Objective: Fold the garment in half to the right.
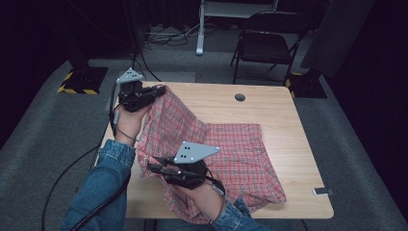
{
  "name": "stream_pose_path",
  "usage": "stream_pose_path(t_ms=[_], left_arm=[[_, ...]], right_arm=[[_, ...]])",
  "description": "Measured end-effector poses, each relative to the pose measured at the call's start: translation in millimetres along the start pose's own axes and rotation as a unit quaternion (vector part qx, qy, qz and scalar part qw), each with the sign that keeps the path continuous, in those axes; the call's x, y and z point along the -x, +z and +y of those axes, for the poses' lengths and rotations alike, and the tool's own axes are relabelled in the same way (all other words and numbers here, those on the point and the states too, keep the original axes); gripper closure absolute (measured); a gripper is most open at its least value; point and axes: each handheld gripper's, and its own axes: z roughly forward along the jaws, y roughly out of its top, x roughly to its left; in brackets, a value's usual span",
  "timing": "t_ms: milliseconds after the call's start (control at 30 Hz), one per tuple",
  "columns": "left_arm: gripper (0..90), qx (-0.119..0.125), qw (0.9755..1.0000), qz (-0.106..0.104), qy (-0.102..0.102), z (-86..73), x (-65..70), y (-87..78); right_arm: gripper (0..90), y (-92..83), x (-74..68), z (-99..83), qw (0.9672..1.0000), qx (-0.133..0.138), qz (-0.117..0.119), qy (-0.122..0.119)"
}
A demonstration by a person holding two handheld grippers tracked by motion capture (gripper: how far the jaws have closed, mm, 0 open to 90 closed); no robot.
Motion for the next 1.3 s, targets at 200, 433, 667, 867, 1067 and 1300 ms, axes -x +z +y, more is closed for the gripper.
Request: stream_pose_path(t_ms=[200, 433, 667, 867, 1067, 1300], left_arm=[[82.4, -0.004, 1.0, 0.004, 0.0, 6.0, -14.1, -10.1], [82.3, -0.006, 1.0, 0.001, 0.002, 18.2, -16.5, -8.5], [82.2, -0.009, 0.9999, -0.006, 0.012, 22.6, 6.6, 15.1], [82.2, -0.021, 0.9996, -0.01, 0.018, 26.0, 31.6, 42.6], [82.2, -0.026, 0.9992, -0.018, 0.023, 29.7, 46.9, 62.0], [82.2, -0.032, 0.999, -0.027, 0.014, 21.7, 55.9, 80.9]], right_arm=[[78.3, 16.6, -5.0, 10.8, 0.9999, 0.015, 0.002, -0.003], [78.2, 21.7, -2.3, 18.6, 0.999, 0.044, 0.003, 0.008], [78.1, -6.0, 3.9, 11.9, 0.9987, 0.048, -0.01, 0.015], [78.0, -30.6, 10.9, 6.1, 0.9989, 0.033, -0.03, 0.014], [78.0, -58.3, 19.8, -3.4, 0.9983, 0.033, -0.045, 0.016], [77.8, -83.2, 28.2, -17.6, 0.9977, 0.013, -0.061, 0.025]])
